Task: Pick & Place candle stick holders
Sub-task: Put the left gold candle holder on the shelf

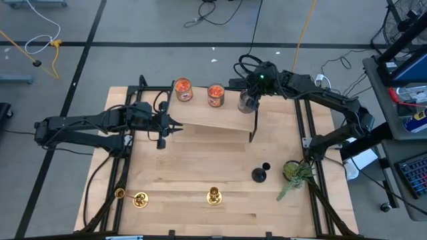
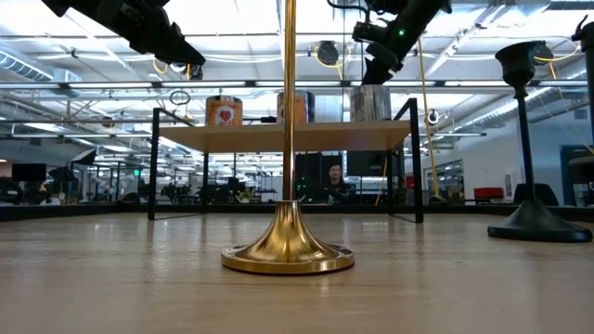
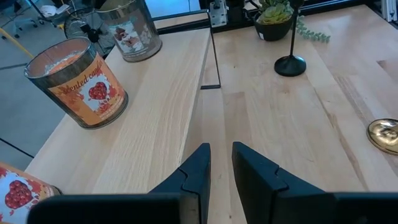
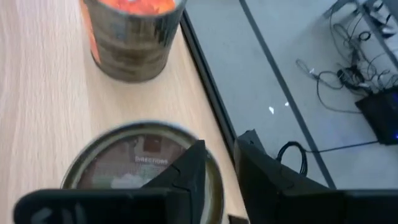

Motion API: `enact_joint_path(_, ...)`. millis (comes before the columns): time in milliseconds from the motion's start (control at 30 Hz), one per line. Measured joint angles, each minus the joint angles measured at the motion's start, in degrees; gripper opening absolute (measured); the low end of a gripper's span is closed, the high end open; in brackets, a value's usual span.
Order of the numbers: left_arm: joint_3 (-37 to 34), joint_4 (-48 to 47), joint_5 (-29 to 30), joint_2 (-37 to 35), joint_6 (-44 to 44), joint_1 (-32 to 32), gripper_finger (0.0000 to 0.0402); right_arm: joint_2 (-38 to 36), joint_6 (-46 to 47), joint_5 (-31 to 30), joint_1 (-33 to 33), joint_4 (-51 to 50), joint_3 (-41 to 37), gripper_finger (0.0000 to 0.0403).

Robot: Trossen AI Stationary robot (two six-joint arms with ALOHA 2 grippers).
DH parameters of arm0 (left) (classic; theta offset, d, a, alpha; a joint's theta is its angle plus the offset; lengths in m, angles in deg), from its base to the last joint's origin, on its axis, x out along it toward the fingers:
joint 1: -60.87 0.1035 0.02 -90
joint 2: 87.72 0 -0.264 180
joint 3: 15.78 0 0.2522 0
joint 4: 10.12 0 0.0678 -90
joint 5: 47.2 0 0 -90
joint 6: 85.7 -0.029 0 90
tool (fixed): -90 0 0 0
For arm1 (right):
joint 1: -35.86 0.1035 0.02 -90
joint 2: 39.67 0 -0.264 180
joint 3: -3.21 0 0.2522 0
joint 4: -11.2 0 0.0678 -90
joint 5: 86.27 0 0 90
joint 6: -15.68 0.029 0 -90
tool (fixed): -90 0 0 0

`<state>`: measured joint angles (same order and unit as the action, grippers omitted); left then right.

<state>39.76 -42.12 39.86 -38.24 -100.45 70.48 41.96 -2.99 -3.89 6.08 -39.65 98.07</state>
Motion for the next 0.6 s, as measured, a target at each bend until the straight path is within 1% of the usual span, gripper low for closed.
enact_joint_path(267, -0.01, 0.00, -0.09, 0.00, 0.66, -0.01, 0.0074, -2.47, -0.05, 0.02, 3.84, 1.36, -0.02, 0.0100)
enact_joint_path(500, -1.55, 0.69, -3.11, 0.02, 1.36, -0.02, 0.0074, -7.03, 2.79, 0.18, 10.67, 1.31, -0.02, 0.0093)
enact_joint_path(600, -2.80, 2.50, -3.21, 0.02, 1.40, -0.02, 0.0074, -8.80, 3.94, 0.20, 14.00, 0.58, -0.02, 0.0092)
